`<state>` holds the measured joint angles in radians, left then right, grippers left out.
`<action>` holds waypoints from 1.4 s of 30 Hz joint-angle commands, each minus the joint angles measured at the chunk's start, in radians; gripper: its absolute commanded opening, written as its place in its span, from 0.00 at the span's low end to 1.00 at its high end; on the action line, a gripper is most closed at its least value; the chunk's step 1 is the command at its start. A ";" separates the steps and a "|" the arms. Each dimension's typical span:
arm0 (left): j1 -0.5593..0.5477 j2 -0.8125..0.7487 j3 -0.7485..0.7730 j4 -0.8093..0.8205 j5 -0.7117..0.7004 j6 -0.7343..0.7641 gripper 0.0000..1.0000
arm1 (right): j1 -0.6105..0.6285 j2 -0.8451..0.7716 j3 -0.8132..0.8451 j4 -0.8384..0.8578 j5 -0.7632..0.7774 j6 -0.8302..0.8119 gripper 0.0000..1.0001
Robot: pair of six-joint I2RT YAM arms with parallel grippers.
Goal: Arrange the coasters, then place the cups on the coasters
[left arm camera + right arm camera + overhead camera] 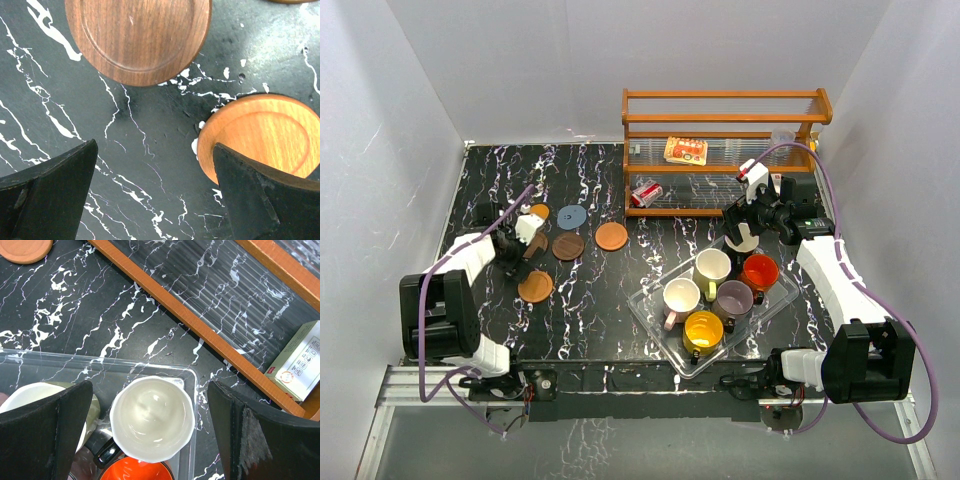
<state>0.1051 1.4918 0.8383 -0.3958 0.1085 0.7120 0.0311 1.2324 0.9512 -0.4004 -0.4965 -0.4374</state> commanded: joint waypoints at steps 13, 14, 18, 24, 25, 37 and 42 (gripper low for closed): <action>-0.001 -0.077 0.014 -0.095 0.045 0.009 0.99 | -0.005 -0.021 0.001 0.020 -0.011 -0.007 0.98; 0.000 -0.070 0.014 -0.089 0.038 0.010 0.99 | -0.005 -0.020 0.001 0.019 -0.011 -0.007 0.98; -0.001 -0.037 0.024 -0.078 0.021 0.019 0.99 | -0.005 -0.020 0.001 0.019 -0.012 -0.007 0.98; -0.001 0.002 0.026 -0.064 0.005 0.025 0.99 | -0.005 -0.018 0.000 0.019 -0.010 -0.009 0.98; 0.000 0.004 0.024 -0.057 -0.003 0.026 0.99 | -0.005 -0.019 0.000 0.020 -0.009 -0.009 0.98; 0.018 0.043 0.029 0.008 -0.069 0.032 0.99 | -0.005 -0.019 0.000 0.019 -0.009 -0.009 0.98; 0.029 0.053 0.041 0.016 -0.090 0.035 0.99 | -0.005 -0.018 -0.001 0.019 -0.010 -0.009 0.98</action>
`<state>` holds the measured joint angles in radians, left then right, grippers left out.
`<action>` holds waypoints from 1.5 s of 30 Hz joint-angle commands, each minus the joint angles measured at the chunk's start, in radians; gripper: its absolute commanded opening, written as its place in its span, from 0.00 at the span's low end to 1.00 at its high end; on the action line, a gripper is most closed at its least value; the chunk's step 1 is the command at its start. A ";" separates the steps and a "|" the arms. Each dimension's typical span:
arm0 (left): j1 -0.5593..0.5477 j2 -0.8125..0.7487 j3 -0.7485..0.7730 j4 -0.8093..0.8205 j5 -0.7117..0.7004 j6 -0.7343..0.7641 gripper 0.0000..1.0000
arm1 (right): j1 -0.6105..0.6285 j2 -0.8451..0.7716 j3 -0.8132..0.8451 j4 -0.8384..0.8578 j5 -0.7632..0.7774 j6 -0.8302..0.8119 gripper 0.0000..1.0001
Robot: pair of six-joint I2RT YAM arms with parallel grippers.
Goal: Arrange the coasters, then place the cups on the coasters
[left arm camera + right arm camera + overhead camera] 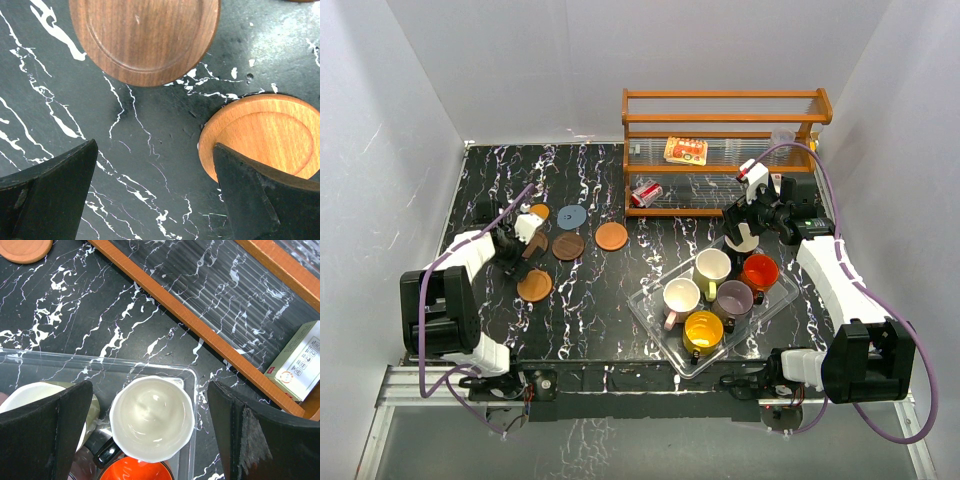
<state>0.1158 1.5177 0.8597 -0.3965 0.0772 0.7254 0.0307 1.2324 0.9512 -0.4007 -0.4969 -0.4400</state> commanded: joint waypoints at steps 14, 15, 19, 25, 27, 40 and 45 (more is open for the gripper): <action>0.036 0.044 0.041 0.015 -0.073 0.038 0.99 | -0.005 -0.019 0.001 0.019 -0.012 -0.006 0.98; 0.037 0.043 0.042 0.017 -0.074 0.040 0.99 | -0.005 -0.019 0.001 0.018 -0.012 -0.006 0.98; 0.044 0.045 0.048 0.010 -0.077 0.050 0.99 | -0.005 -0.020 0.001 0.019 -0.012 -0.006 0.98; 0.046 0.037 0.065 -0.028 -0.041 0.049 0.99 | -0.004 -0.019 0.001 0.017 -0.014 -0.006 0.98; 0.045 0.028 0.093 -0.055 -0.008 0.036 0.99 | -0.005 -0.016 0.001 0.018 -0.015 -0.006 0.98; -0.029 -0.039 0.276 -0.158 0.364 -0.163 0.99 | -0.005 -0.016 0.003 0.018 -0.014 -0.004 0.98; -0.204 0.006 0.313 -0.060 0.322 -0.212 0.99 | -0.006 -0.018 0.006 0.019 -0.012 0.001 0.98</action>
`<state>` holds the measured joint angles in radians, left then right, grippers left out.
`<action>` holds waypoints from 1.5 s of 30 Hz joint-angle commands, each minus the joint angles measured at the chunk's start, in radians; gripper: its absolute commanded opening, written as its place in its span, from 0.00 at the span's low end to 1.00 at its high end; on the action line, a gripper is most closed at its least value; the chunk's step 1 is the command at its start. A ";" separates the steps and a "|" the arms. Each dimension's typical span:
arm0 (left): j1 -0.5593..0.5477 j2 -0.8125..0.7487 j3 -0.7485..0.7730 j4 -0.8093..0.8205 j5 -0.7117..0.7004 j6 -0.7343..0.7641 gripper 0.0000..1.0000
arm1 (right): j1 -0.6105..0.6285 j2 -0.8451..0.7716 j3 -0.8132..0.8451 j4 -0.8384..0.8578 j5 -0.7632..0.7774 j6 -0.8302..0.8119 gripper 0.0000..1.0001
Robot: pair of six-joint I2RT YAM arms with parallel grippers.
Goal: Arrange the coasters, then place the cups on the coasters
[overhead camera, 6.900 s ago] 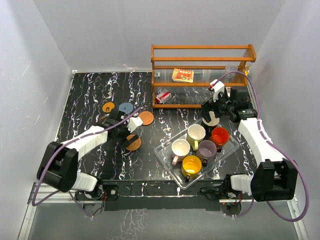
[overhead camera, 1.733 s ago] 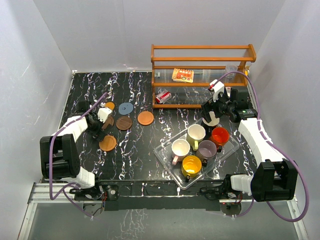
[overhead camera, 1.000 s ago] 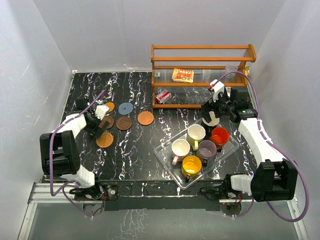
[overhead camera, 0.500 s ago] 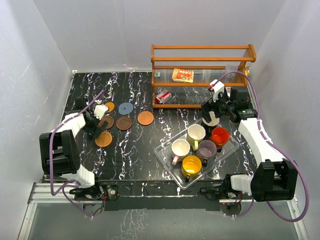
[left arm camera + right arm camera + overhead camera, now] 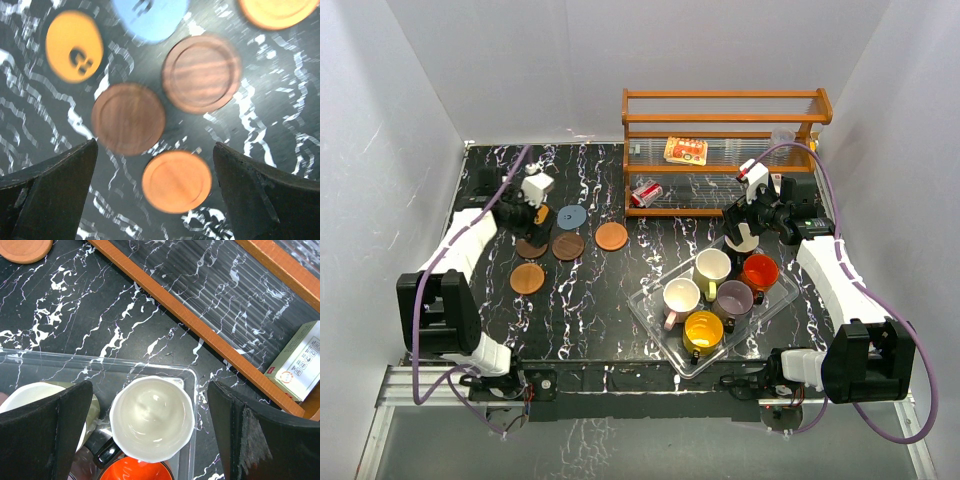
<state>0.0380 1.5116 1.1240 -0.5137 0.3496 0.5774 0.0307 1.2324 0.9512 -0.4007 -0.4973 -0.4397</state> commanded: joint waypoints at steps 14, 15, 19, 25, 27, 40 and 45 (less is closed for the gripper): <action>-0.381 0.322 0.206 0.261 -0.095 -0.101 0.99 | -0.006 -0.032 0.007 0.022 -0.022 0.006 0.98; -0.388 0.337 0.211 0.265 -0.094 -0.103 0.98 | -0.006 -0.033 0.007 0.023 -0.024 0.006 0.98; -0.417 0.373 0.205 0.300 -0.123 -0.104 0.97 | -0.006 -0.035 0.005 0.022 -0.020 0.006 0.98; -0.433 0.403 0.175 0.300 -0.147 -0.081 0.96 | -0.006 -0.035 0.006 0.023 -0.023 0.004 0.98; -0.435 0.404 0.159 0.296 -0.152 -0.074 0.96 | -0.006 -0.034 0.006 0.023 -0.023 0.004 0.98; -0.475 0.359 0.044 0.244 -0.175 -0.035 0.95 | -0.007 -0.029 0.005 0.020 -0.027 0.004 0.98; -0.491 0.306 -0.027 0.221 -0.181 -0.034 0.95 | -0.008 -0.027 0.005 0.021 -0.028 0.004 0.98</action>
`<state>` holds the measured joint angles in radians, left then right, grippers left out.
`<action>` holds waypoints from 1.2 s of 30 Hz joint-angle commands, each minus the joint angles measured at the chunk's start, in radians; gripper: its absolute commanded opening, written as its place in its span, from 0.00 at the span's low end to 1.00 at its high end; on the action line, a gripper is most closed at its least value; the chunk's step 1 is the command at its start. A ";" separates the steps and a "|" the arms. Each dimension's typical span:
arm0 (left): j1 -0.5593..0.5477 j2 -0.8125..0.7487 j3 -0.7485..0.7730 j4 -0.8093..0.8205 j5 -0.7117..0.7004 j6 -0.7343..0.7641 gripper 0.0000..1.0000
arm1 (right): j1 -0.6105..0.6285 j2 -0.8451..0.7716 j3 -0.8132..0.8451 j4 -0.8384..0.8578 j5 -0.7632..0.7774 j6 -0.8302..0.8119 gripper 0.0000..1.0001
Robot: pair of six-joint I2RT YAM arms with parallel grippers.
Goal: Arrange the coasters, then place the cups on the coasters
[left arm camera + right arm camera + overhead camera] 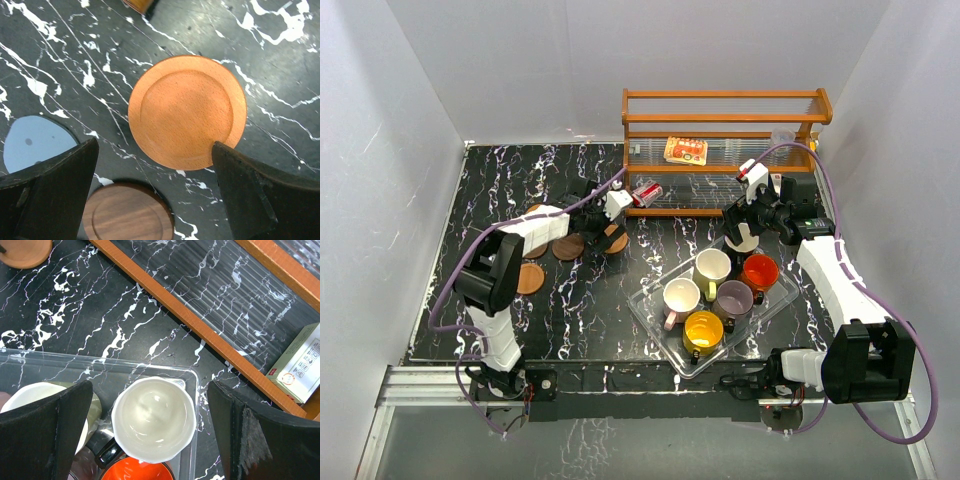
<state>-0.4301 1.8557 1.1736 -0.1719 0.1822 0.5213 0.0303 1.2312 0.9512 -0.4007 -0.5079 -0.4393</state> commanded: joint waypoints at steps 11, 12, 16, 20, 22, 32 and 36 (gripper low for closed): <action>-0.041 -0.244 -0.299 -0.098 -0.033 0.033 0.95 | -0.007 -0.029 0.002 0.023 -0.014 0.001 0.98; -0.040 -0.263 -0.318 -0.093 -0.036 0.038 0.95 | -0.007 -0.029 0.003 0.022 -0.015 0.001 0.98; -0.041 -0.323 -0.380 -0.093 -0.072 0.050 0.95 | -0.007 -0.029 0.002 0.023 -0.017 0.002 0.98; -0.041 -0.360 -0.423 -0.089 -0.130 0.054 0.95 | -0.007 -0.030 0.002 0.023 -0.017 0.001 0.98; -0.041 -0.378 -0.446 -0.079 -0.170 0.057 0.95 | -0.007 -0.030 0.003 0.023 -0.018 0.002 0.98; 0.002 -0.476 -0.511 -0.066 -0.242 0.070 0.97 | -0.007 -0.027 0.000 0.024 -0.017 0.000 0.98; 0.030 -0.510 -0.525 -0.085 -0.243 0.083 0.98 | -0.007 -0.027 0.000 0.024 -0.017 -0.001 0.98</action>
<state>-0.4309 1.3830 0.6880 -0.1577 -0.0162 0.5694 0.0296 1.2312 0.9512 -0.4007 -0.5083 -0.4397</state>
